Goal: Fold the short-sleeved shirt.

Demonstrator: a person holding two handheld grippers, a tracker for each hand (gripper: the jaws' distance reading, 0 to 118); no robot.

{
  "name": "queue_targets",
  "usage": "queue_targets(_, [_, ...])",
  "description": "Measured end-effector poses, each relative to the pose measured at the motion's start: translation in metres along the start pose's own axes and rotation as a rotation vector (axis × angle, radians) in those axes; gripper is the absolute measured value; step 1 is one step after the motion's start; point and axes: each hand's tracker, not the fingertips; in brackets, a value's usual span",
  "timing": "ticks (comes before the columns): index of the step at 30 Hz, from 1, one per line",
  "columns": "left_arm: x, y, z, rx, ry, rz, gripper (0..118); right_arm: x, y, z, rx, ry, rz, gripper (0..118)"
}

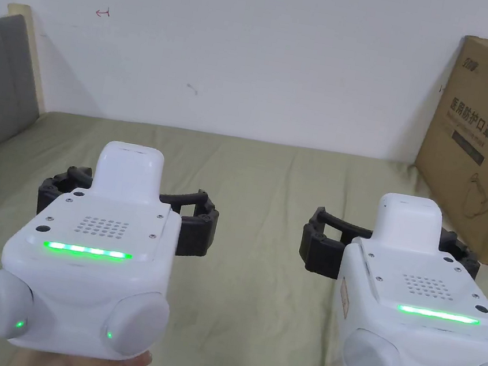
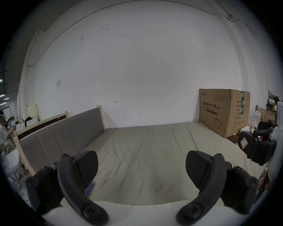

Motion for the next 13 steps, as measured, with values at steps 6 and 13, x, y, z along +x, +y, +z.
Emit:
queue_targets(6, [-0.0017, -0.0013, -0.0016, -0.002, -0.018, 0.010, 115, 0.0001, -0.0017, -0.0006, -0.002, 0.001, -0.003, 116])
queue_targets(13, [-0.0041, -0.0039, -0.0027, 0.012, -0.026, 0.011, 115, 0.0004, -0.0032, -0.0007, 0.003, 0.002, -0.007, 116])
